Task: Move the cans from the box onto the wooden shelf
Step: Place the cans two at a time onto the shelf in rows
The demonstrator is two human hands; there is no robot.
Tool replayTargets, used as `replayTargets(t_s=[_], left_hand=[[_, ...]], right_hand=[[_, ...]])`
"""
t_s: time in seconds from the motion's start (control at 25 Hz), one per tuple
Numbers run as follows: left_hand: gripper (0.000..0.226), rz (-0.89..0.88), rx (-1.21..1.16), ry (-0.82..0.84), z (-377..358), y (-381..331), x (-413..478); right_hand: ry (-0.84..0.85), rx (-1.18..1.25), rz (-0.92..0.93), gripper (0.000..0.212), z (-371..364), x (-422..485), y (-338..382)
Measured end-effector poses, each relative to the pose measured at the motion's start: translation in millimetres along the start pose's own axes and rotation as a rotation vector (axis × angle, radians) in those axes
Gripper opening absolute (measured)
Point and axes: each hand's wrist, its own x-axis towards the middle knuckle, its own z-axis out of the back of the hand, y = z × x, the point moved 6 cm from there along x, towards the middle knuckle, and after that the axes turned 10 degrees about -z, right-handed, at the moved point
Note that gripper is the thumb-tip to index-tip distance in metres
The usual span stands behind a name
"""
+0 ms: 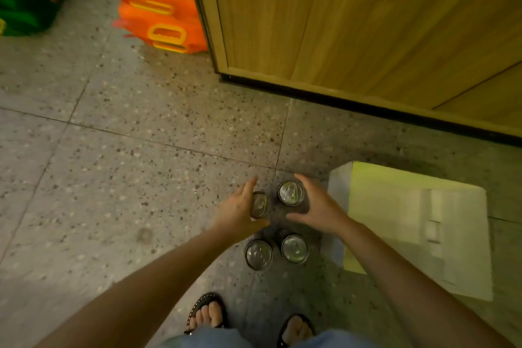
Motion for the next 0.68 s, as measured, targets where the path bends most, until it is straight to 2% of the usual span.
replayTargets(t_s=[0.08,0.2,0.36,0.52,0.68], left_hand=[[0.099,0.014,-0.053,-0.051,-12,13,8],[0.082,-0.015,-0.055,-0.055,-25,18,15],[0.06,-0.018,-0.104,-0.129,-16,11,17],[0.059,-0.02,-0.168,-0.207,62,-37,-3],[0.06,-0.095,-0.189,-0.305,188,-142,-57]], right_hand=[[-0.022,0.06,0.035,0.09,-10,17,-6],[-0.138,0.151,0.086,0.077,-15,30,-9],[-0.274,0.275,0.013,0.066,-4,24,-10],[-0.299,0.377,-0.01,0.06,61,-32,27],[-0.239,0.519,0.013,0.056,164,-135,114]])
